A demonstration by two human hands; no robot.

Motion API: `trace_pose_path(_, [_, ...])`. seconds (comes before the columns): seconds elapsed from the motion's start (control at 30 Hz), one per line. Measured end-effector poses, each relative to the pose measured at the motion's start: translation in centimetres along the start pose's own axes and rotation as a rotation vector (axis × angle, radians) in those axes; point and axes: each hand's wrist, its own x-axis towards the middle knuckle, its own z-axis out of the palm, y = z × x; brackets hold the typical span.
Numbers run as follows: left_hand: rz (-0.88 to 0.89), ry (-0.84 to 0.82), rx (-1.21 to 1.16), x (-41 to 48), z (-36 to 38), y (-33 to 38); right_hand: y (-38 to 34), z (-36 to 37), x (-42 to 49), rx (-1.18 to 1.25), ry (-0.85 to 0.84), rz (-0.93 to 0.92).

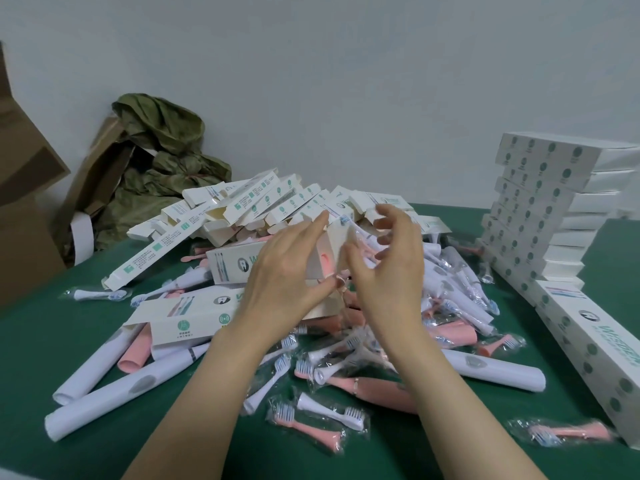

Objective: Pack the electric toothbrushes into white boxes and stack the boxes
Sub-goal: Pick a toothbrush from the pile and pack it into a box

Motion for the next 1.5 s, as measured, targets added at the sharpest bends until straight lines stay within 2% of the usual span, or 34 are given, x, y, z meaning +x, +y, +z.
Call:
trace_pose_path(0.07, [0.081,-0.116,0.033,0.5,-0.1,0.2,0.5,-0.6,0.6,0.157,-0.112,0.181])
trace_pose_path(0.17, [0.112,-0.15,0.064,1.0,0.1,0.6,1.0,-1.2,1.2,0.322,-0.172,0.257])
trace_pose_path(0.27, [0.007,-0.06,-0.071,1.4,0.0,1.0,0.3,-1.2,1.2,0.466,-0.165,0.297])
trace_pose_path(0.4, [0.021,0.14,-0.174,1.9,0.5,1.7,0.3,-1.7,1.3,0.646,-0.163,0.331])
trace_pose_path(0.57, [-0.102,0.202,-0.242,2.8,1.1,2.6,-0.2,-0.9,0.6,0.754,-0.245,0.373])
trace_pose_path(0.63, [-0.101,0.139,-0.245,3.2,1.1,2.6,0.0,-0.7,0.6,0.741,-0.204,0.401])
trace_pose_path(0.73, [-0.062,-0.142,-0.211,3.0,1.1,1.9,0.5,-0.9,0.6,0.716,-0.128,0.432])
trace_pose_path(0.77, [-0.05,-0.184,-0.162,2.8,1.1,1.5,0.6,-0.9,0.6,0.723,-0.109,0.438])
trace_pose_path(0.87, [-0.135,-0.099,-0.035,2.1,0.9,0.4,0.5,-0.9,0.5,0.73,-0.073,0.45])
trace_pose_path(0.93, [-0.188,-0.049,-0.045,1.8,0.6,-0.1,0.3,-0.6,0.2,0.681,-0.043,0.423])
trace_pose_path(1.1, [-0.142,0.035,-0.085,1.9,0.5,0.3,-0.3,0.1,-0.9,0.529,0.019,0.262])
trace_pose_path(1.27, [-0.115,0.084,-0.114,2.0,0.9,1.1,-0.5,0.1,-0.6,0.526,0.083,0.217])
trace_pose_path(1.37, [-0.105,0.106,-0.094,2.0,1.6,1.6,0.0,0.4,-0.8,0.373,0.115,0.122])
trace_pose_path(1.5, [-0.116,0.095,-0.088,2.2,1.8,1.5,0.9,0.9,-1.2,0.147,0.071,-0.029])
